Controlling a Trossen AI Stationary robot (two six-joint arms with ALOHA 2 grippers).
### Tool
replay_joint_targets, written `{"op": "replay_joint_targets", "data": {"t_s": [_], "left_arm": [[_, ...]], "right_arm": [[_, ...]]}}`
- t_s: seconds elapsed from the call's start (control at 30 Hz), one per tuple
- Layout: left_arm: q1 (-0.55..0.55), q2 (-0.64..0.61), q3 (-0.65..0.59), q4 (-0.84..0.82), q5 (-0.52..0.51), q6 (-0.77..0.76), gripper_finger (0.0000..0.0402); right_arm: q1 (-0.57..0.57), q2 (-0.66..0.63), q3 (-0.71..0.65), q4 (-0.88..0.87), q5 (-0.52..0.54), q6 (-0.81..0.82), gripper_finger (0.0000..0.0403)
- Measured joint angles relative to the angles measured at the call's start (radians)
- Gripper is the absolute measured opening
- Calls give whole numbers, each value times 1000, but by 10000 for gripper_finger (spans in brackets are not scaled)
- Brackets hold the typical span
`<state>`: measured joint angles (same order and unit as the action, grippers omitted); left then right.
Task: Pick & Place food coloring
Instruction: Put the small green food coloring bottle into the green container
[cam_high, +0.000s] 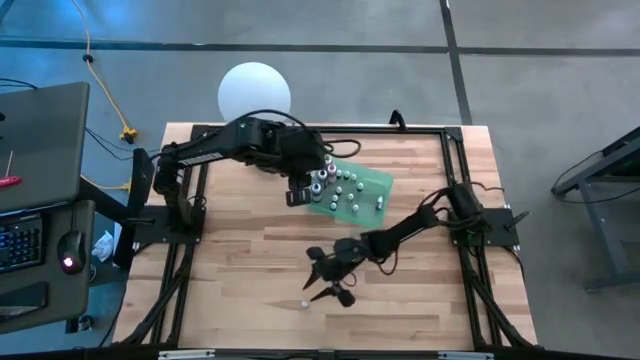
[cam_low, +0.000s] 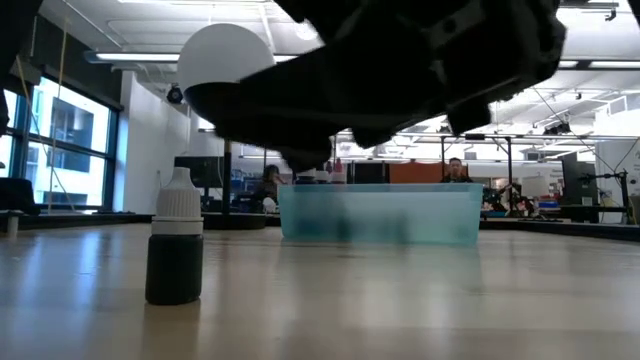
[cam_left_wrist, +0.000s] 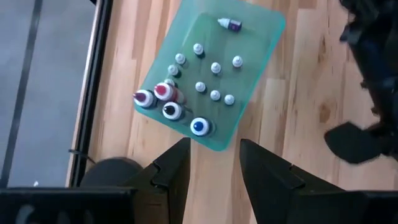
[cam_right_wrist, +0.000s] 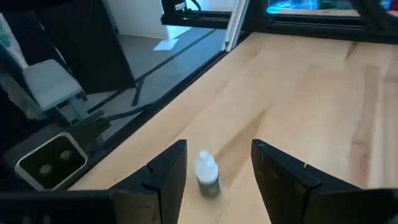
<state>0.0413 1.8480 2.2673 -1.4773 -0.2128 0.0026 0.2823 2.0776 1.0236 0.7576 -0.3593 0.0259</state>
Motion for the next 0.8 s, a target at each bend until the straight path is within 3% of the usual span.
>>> {"op": "replay_joint_targets", "data": {"t_s": [0.43, 0.8], "left_arm": [[-9, -168, 0, 19, -34, -8, 135], [-24, -225, 0, 36, -51, -12, 135]], "right_arm": [[3, 157, 152, -12, -35, 50, 161], [22, 176, 166, 36, -62, -10, 158]]}}
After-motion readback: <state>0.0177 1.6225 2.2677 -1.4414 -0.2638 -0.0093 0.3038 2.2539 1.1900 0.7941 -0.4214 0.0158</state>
